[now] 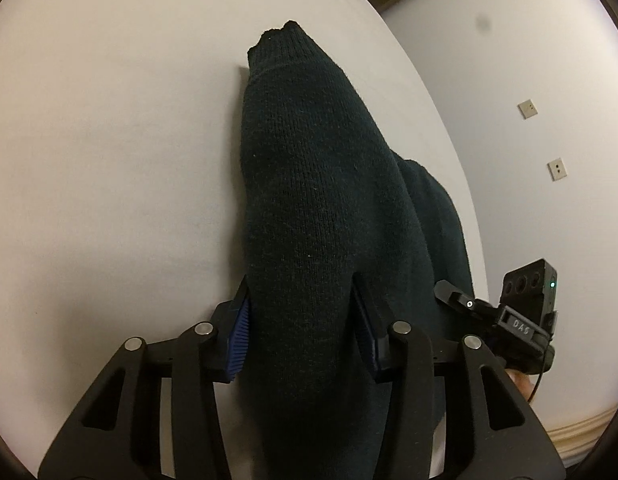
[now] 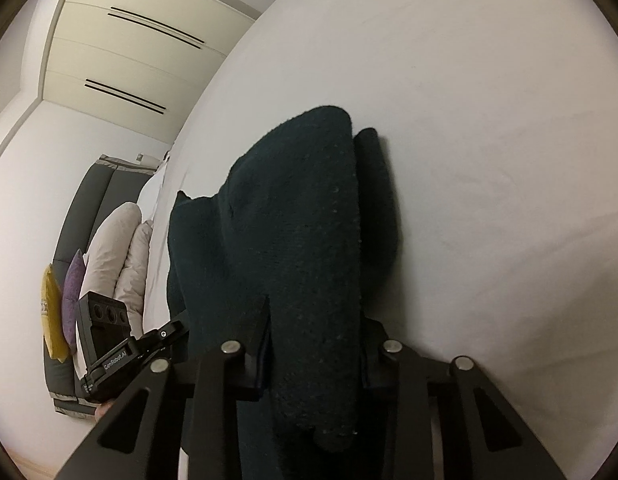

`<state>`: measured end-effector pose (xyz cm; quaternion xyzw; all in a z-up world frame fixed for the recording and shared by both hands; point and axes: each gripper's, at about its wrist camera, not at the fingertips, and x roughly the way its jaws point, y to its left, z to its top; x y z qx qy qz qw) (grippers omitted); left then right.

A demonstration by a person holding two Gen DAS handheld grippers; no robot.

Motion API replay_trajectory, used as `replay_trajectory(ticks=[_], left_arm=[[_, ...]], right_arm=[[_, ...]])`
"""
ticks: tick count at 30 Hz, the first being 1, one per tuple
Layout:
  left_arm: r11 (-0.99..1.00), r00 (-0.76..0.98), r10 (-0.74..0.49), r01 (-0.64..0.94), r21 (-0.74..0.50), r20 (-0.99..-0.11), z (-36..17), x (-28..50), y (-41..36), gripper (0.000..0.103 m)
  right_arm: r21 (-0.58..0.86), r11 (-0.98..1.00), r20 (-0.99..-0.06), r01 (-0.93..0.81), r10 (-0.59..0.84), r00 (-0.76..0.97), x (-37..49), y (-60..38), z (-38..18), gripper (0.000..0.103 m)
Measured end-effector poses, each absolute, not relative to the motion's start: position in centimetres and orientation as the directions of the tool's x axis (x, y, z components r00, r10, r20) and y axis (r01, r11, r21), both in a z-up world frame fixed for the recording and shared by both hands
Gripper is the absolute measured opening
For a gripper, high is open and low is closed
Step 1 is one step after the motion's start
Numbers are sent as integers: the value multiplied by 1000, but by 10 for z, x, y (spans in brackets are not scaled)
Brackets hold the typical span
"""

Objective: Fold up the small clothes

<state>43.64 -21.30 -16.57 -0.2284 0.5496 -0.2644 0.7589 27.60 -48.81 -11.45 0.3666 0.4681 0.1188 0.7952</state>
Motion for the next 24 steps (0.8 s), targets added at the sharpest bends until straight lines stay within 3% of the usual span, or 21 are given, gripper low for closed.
replay_trajectory(ticks=[6,13,19,24], left_arm=[[723,274,-684,126,-680,-676,-154,402,-192,36],[713,339,-691,178,-678,-638,-99,355,-160,35],[744,417,-655,213,-633,-630,-49,291,-82,35],[790,470,-594,189,-583,-653,-32,248,-15,35]], right_arm=[[649,749,-667,135,474,575,267,-481,-85,28],[626,780,-617,11,488,617,233,-444,-16,27],[621,776,-582,-109,551,598,188,-380,21,27],[632,758,-587,-162,605,539,158,-322,14,27]])
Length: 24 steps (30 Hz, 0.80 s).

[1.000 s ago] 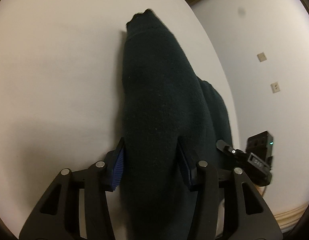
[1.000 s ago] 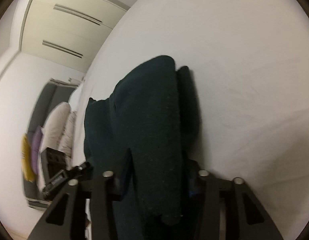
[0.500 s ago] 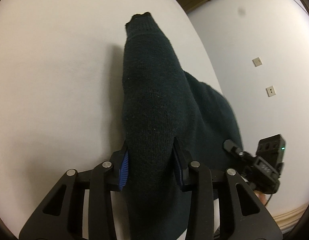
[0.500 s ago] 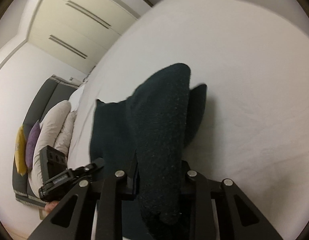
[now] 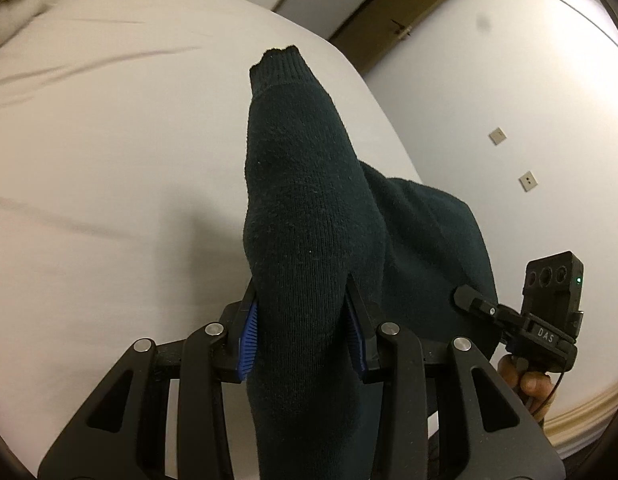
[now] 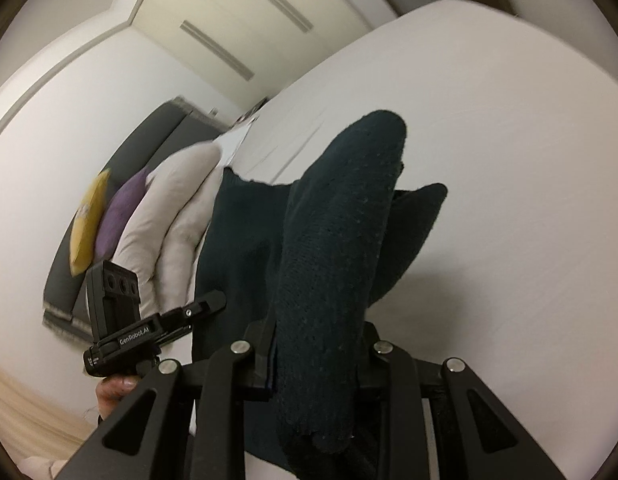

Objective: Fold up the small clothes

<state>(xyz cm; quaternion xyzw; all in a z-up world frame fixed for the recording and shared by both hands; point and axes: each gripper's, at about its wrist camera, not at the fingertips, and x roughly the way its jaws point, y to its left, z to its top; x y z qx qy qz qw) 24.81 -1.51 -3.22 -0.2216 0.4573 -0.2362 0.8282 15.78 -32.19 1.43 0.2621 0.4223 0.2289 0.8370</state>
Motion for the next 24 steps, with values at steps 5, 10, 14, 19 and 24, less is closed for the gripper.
replay_trajectory(ticks=[5,10,14,19,24], left_arm=[[795,485,-580,162,-585,-654,-34,220,39,35],[809,481,-560,141,-571,-675,-56,212,49,35],[799,416,-568,72,-597,-710,-118,225,55,37],[758,444,-592,22,-652,-673,-151,223,63,63],[777,461,-571,38,-628,-679,-144,228,43,66]], right_arm=[[653,731,-570,-199,647,506,140,-277,3,27],[666,728,-588,-162,646,487,151,-275,-22,27],[674,736,-650,-65,632,423,167,-282,-81,28],[800,599,-537,17,705,463,159,-319,-146,34],[785,619,-547,-12,702,456,157,-314,-139,43]])
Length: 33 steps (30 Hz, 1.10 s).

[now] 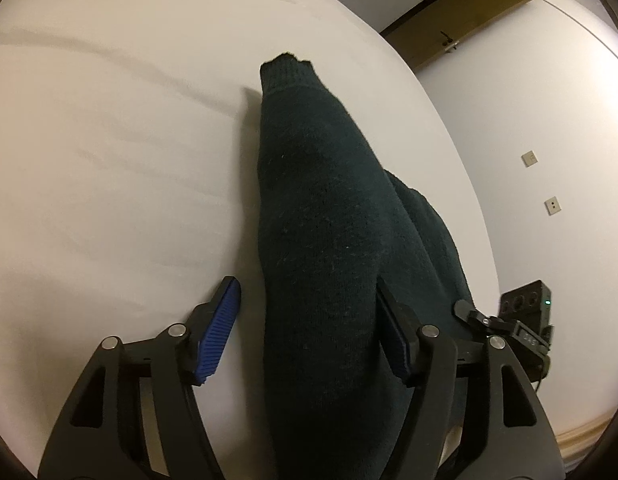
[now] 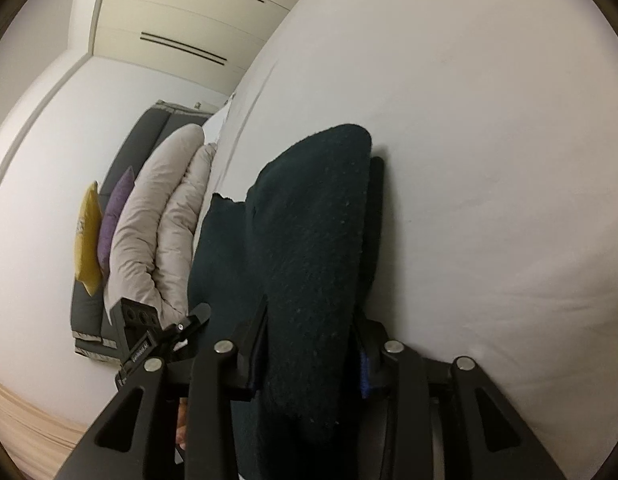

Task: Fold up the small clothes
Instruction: 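Release the folded sweater and lift both grippers away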

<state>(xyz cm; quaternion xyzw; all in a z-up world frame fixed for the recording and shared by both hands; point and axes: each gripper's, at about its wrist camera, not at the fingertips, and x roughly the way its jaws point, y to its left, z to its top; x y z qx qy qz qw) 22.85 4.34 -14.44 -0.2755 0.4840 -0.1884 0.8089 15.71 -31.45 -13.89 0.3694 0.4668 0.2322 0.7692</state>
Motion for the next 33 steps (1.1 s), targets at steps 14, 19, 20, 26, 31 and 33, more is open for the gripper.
replay_trajectory(ticks=[14,19,20,26,31,33], left_arm=[[980,793,-112,-12,-198,-599,-33,104,65,80],[998,895,46,-61,-18,-445,15,46,77,98],[998,912,54,-63,-9,-406,26,35,68,100],[999,926,17,-27,-22,-377,45,-3,44,103],[999,934,-14,3,-33,-357,45,-24,31,103],[1000,941,-2,-8,-29,-339,42,-29,30,103]], right_arm=[[634,765,-598,114,391,700,54,-365,-87,67],[525,851,-549,28,314,775,26,-338,-39,68],[513,858,-511,-26,330,794,20,-328,-25,70],[539,814,-431,-217,488,759,14,-281,-18,82],[548,828,-569,-122,476,671,29,-263,-74,82],[507,860,-644,-58,423,637,31,-265,-92,80]])
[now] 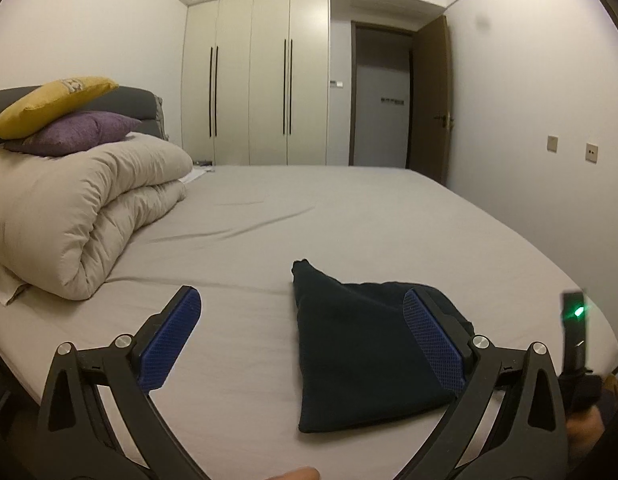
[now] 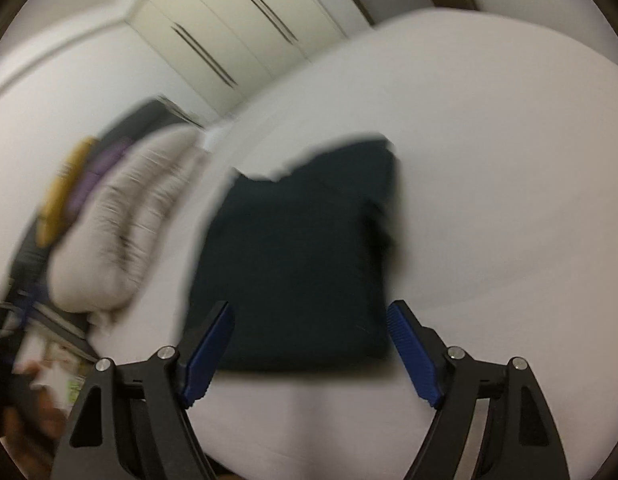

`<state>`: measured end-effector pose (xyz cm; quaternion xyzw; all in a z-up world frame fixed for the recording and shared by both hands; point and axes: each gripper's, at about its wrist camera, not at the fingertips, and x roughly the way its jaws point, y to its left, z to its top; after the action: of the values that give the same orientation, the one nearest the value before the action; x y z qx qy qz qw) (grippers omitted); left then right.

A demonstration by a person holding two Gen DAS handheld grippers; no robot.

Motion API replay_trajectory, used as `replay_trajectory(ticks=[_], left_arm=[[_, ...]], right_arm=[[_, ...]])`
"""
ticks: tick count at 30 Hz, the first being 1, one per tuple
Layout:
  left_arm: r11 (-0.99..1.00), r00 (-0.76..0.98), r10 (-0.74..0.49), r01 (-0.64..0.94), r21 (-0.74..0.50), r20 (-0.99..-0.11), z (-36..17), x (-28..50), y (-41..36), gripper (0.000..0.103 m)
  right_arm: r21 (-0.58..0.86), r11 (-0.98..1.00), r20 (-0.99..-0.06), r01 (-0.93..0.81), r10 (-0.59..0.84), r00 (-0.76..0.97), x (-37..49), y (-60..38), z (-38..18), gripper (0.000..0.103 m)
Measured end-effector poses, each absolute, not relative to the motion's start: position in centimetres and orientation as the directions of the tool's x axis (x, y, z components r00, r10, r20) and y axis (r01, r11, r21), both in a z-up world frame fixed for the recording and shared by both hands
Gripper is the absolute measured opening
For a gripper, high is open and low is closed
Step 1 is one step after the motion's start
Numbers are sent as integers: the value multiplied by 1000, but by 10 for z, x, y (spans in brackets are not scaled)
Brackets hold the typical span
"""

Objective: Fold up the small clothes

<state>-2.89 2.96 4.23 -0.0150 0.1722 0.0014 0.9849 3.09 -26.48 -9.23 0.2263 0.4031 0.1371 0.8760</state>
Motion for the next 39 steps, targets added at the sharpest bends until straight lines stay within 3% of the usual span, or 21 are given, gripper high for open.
replay_trajectory(ticks=[3,8,10,14,20,23,29,39], left_arm=[[1000,927,8,-17,-20,-374,42,-32,29,103],[999,906,-6,-15,-46,-424,49,-35,30,103],[998,894,-6,-23,-58,-448,53,-34,29,103],[998,867,-50,23,-62,-496,63,-35,22,103],[977,799,-178,74,-200,-574,71,-30,33,103],[977,780,-178,68,-202,-600,70,-23,38,103],[995,723,-52,-25,-101,-689,58,-6,39,103],[995,700,-57,-18,-98,-712,35,4,39,103]], right_arm=[[476,879,-683,17,357,637,23,-282,-98,76],[375,927,-614,21,231,755,-8,-301,-47,76],[301,954,-571,5,176,802,-19,-296,-22,79],[151,988,-453,-12,80,888,-42,-274,33,103],[63,995,-355,-71,89,931,-65,-244,90,103],[65,987,-424,-147,160,891,-62,-233,105,103],[123,989,-554,-78,133,822,-43,-225,97,103],[120,993,-663,-15,91,743,-27,-213,62,103]])
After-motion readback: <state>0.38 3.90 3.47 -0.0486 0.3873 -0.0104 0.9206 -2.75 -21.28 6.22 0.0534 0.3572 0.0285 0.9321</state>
